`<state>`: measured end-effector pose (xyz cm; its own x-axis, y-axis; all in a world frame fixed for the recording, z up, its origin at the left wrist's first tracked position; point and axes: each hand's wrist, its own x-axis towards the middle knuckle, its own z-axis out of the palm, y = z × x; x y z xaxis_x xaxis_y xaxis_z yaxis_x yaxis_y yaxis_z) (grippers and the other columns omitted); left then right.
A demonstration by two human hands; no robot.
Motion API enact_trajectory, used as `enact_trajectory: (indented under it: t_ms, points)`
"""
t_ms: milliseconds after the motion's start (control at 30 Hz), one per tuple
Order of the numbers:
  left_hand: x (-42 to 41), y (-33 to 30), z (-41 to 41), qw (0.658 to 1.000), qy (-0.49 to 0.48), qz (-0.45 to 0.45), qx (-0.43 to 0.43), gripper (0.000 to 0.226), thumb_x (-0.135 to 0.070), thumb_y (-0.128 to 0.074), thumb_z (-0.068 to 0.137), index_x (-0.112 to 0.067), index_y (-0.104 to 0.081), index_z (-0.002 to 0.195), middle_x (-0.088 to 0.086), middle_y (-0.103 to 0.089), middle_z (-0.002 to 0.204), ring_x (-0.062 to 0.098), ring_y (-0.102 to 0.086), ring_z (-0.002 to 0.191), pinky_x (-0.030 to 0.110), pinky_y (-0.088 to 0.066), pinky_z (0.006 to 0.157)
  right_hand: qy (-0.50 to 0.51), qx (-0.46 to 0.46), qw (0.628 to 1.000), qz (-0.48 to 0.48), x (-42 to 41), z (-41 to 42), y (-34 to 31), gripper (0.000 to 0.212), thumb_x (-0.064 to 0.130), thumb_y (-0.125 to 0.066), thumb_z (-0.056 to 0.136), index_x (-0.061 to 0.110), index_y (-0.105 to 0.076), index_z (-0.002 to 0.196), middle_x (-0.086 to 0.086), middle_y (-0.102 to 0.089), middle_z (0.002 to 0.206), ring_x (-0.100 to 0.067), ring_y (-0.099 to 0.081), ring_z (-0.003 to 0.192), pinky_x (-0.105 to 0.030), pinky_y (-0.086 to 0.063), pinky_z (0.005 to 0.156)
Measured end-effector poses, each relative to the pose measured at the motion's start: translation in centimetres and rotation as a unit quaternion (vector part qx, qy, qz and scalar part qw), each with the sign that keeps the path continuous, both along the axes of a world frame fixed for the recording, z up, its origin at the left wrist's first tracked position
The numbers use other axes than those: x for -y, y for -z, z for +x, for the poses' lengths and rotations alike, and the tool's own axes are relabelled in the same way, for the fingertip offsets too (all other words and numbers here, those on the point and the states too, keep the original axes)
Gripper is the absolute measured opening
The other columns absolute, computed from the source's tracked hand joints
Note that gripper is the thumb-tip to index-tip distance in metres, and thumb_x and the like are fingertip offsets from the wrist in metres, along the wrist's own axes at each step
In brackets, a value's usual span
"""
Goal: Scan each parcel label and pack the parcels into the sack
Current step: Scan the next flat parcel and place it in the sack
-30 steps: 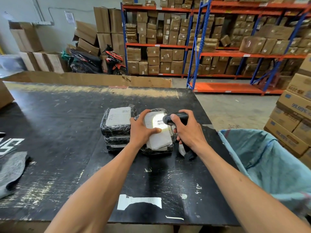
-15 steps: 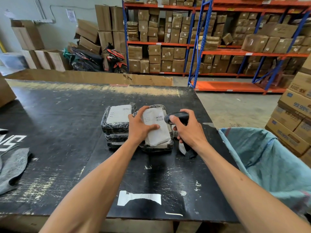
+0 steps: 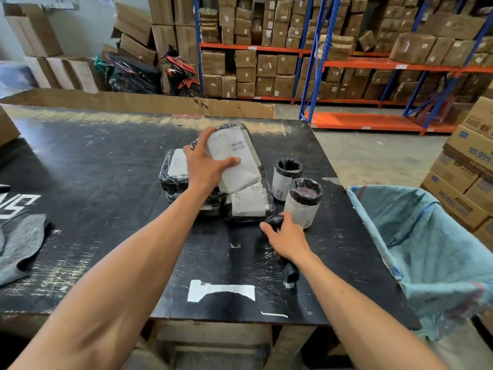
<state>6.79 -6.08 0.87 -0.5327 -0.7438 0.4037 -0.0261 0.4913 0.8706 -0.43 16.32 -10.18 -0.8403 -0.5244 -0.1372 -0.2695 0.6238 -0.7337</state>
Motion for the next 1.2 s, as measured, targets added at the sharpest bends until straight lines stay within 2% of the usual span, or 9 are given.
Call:
enact_trajectory:
  t_ms: [133, 500, 667, 767, 833, 900, 1000, 1100, 1200]
  points:
    - [-0.4, 0.9, 0.5, 1.000, 0.012, 0.014, 0.004, 0.086, -0.036, -0.098, 0.060, -0.055, -0.052, 0.130, 0.004, -0.042, 0.123, -0.006, -0.044, 0.093, 0.006, -0.036, 0.075, 0.024, -0.003, 0.999, 0.024, 0.5, 0.6, 1.5, 0.069, 0.061, -0.061, 0.098, 0.014, -0.042, 0.145, -0.006, -0.070, 0.106, -0.033, -0.070, 0.101, -0.042, -0.056, 0.094]
    - [-0.2, 2.4, 0.2, 1.000, 0.016, 0.026, 0.001, 0.085, -0.039, -0.097, 0.057, -0.056, -0.054, 0.128, 0.002, -0.045, 0.122, -0.004, -0.045, 0.099, 0.010, -0.039, 0.079, 0.017, -0.090, 0.985, 0.147, 0.5, 0.2, 0.7, 0.086, 0.077, -0.047, 0.094, 0.021, -0.033, 0.157, -0.016, -0.065, 0.137, -0.040, -0.061, 0.127, -0.049, -0.046, 0.100]
    - [-0.2, 1.8, -1.7, 0.998, 0.063, 0.026, -0.018, 0.083, -0.035, -0.099, 0.059, -0.050, -0.053, 0.126, 0.001, -0.057, 0.128, 0.021, -0.057, 0.117, 0.039, -0.057, 0.093, 0.056, -0.097, 0.993, -0.039, -0.9, -2.3, -3.6, 0.086, 0.086, -0.050, 0.083, 0.036, -0.036, 0.152, 0.000, -0.059, 0.144, -0.026, -0.062, 0.127, -0.052, -0.049, 0.107]
    - [-1.1, 1.0, -3.4, 0.986, 0.145, 0.070, -0.040, 0.078, -0.027, -0.100, 0.061, -0.045, -0.057, 0.125, -0.010, -0.063, 0.124, 0.011, -0.065, 0.110, 0.032, -0.062, 0.081, 0.065, -0.068, 0.973, -0.211, -2.3, -4.8, -7.2, 0.081, 0.083, -0.061, 0.079, 0.044, -0.041, 0.148, 0.011, -0.068, 0.123, 0.002, -0.069, 0.100, -0.036, -0.056, 0.095]
    - [-2.5, 0.6, -4.9, 0.973, 0.197, 0.102, -0.056, 0.070, -0.025, -0.098, 0.065, -0.047, -0.062, 0.120, -0.013, -0.065, 0.122, 0.007, -0.069, 0.104, 0.025, -0.062, 0.073, 0.063, -0.050, 0.961, -0.265, -3.2, -6.5, -9.1, 0.083, 0.082, -0.063, 0.078, 0.049, -0.037, 0.149, 0.010, -0.070, 0.121, 0.004, -0.070, 0.096, -0.039, -0.058, 0.094]
    - [-4.8, 0.1, -6.7, 0.961, 0.232, 0.131, -0.065, 0.059, -0.027, -0.095, 0.072, -0.047, -0.066, 0.119, -0.013, -0.068, 0.119, 0.005, -0.072, 0.098, 0.025, -0.061, 0.070, 0.039, -0.034, 0.959, -0.279, -4.2, -8.0, -10.5, 0.090, 0.081, -0.067, 0.076, 0.057, -0.027, 0.152, 0.002, -0.067, 0.132, -0.011, -0.070, 0.114, -0.052, -0.054, 0.104]
    - [-8.7, -0.8, -10.0, 0.951, 0.273, 0.135, -0.052, 0.039, -0.042, -0.082, 0.085, -0.047, -0.066, 0.120, -0.023, -0.071, 0.111, 0.004, -0.072, 0.097, 0.025, -0.061, 0.070, -0.029, -0.042, 0.957, -0.286, -6.5, -10.0, -11.6, 0.102, 0.066, -0.080, 0.077, 0.052, -0.021, 0.160, 0.003, -0.050, 0.159, -0.014, -0.053, 0.141, -0.043, -0.046, 0.116]
    - [-12.4, -1.3, -13.4, 0.943, 0.310, 0.119, -0.024, 0.037, -0.051, -0.070, 0.093, -0.047, -0.062, 0.129, -0.025, -0.070, 0.112, 0.004, -0.071, 0.102, 0.026, -0.061, 0.076, -0.032, -0.053, 0.957, -0.282, -10.2, -12.7, -11.7, 0.109, 0.050, -0.089, 0.075, 0.045, -0.026, 0.164, 0.016, -0.051, 0.157, 0.002, -0.055, 0.136, -0.022, -0.049, 0.106]
    - [-16.4, -1.4, -17.2, 0.922, 0.373, 0.099, 0.037, 0.064, -0.065, -0.057, 0.095, -0.049, -0.036, 0.153, -0.030, -0.055, 0.137, -0.002, -0.060, 0.122, 0.028, -0.055, 0.096, 0.008, -0.038, 0.954, -0.297, -15.2, -15.6, -10.9, 0.106, 0.042, -0.091, 0.075, 0.047, -0.032, 0.163, 0.022, -0.059, 0.148, 0.006, -0.061, 0.128, -0.015, -0.053, 0.098]
